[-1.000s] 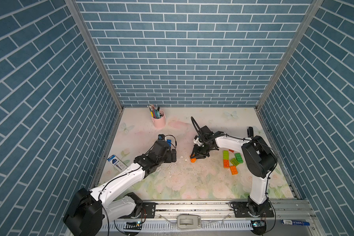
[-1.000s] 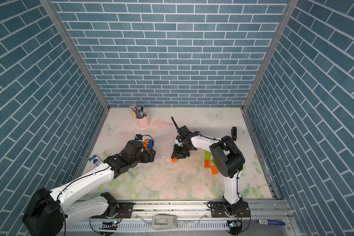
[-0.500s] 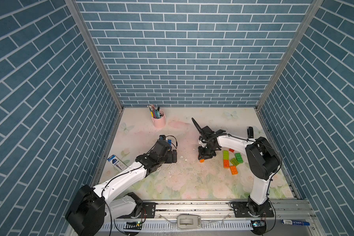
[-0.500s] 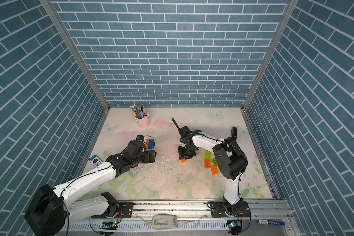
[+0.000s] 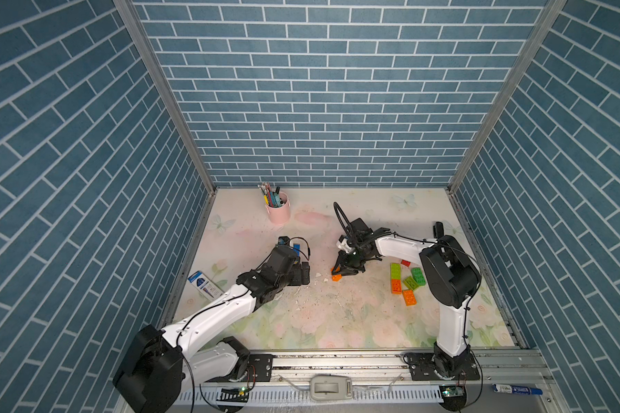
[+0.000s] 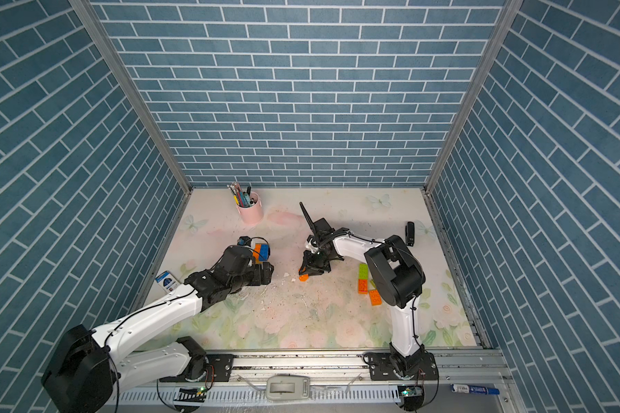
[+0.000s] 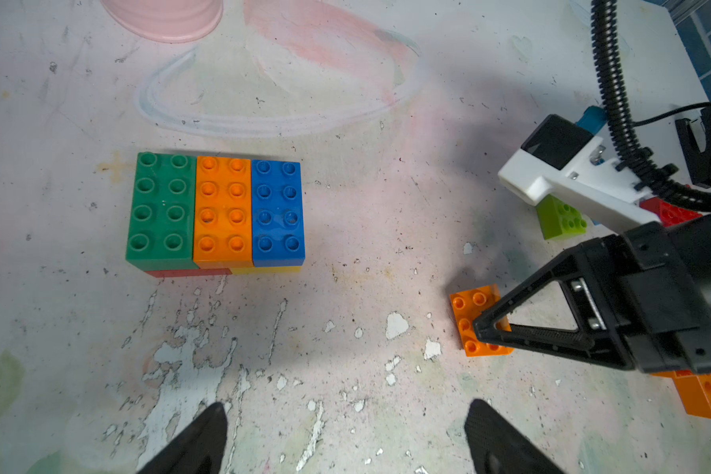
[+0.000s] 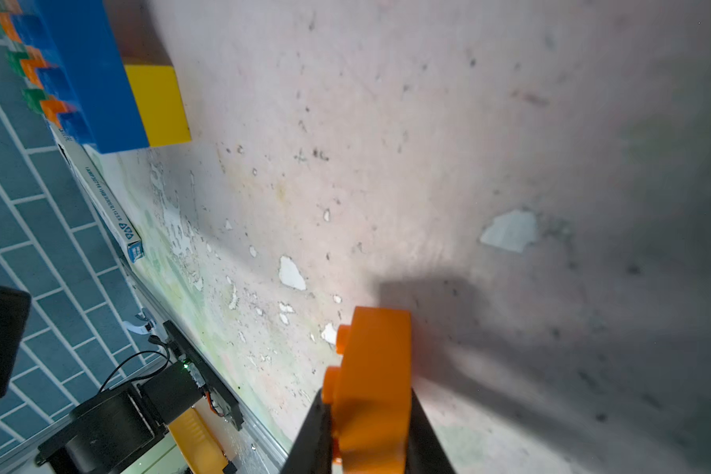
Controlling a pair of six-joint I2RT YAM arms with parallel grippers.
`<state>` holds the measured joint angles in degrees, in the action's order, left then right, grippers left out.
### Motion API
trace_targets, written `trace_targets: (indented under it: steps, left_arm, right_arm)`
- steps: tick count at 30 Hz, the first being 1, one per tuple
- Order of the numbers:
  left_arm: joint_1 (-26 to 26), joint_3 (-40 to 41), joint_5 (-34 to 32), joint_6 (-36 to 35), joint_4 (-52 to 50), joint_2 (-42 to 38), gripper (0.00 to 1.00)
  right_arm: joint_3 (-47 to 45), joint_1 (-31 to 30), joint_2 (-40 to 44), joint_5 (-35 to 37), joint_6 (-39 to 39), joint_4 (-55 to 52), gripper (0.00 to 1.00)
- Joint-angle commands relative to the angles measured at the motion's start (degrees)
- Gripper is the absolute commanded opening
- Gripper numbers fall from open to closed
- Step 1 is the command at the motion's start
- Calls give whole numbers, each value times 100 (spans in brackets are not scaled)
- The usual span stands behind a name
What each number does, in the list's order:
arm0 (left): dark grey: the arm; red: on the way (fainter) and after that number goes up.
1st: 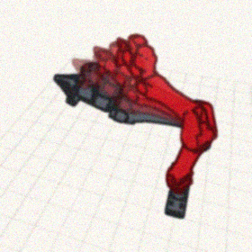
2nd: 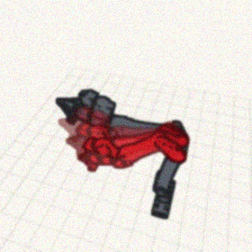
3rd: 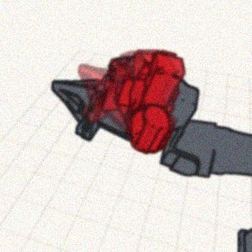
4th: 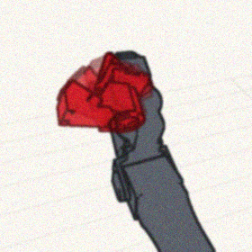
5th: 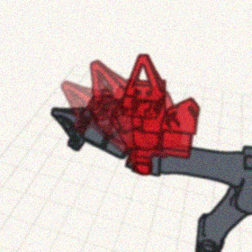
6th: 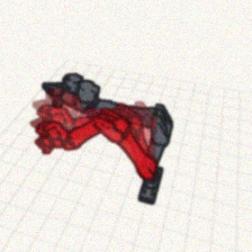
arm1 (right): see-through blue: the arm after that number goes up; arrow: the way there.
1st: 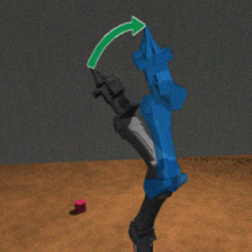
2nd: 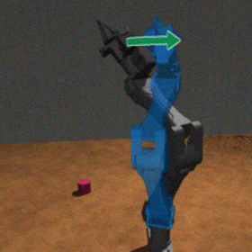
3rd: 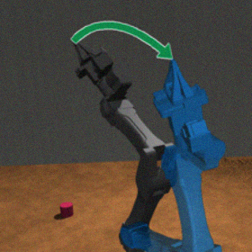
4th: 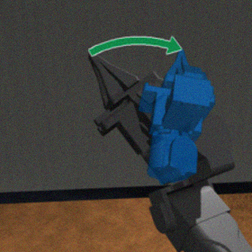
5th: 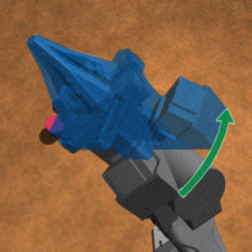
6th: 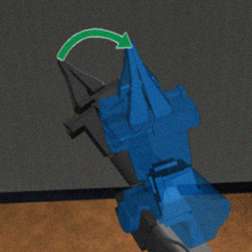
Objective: Assemble a rectangle with lego
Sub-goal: Adjust the lego brick at the center of the board.
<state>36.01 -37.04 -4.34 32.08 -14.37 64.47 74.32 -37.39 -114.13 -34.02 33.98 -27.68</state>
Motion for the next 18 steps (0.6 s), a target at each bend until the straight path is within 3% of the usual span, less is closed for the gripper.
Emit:
trace_targets:
  steps: [1, 5, 8, 14, 18]
  left_arm:
    - [-19, 34, 43, 27, 65, 3, 92]
    - [-17, -17, 87, 15, 64, 46, 92]
    - [-16, -49, 140, 34, 131, 105, 91]
    - [-4, -185, 168, 2, 41, 192, 91]
    - [0, -77, 71, 46, 73, 97, 91]
  right_arm:
    - [73, 34, -98, 1069, -211, -747, 31]
    - [175, -61, 116, 2057, -562, -1450, 43]
    - [202, -85, 305, 2263, -692, -1627, 53]
    - [643, -234, 628, 2771, -812, -2139, 56]
    - [1019, -495, 410, 3263, -806, -2466, 56]
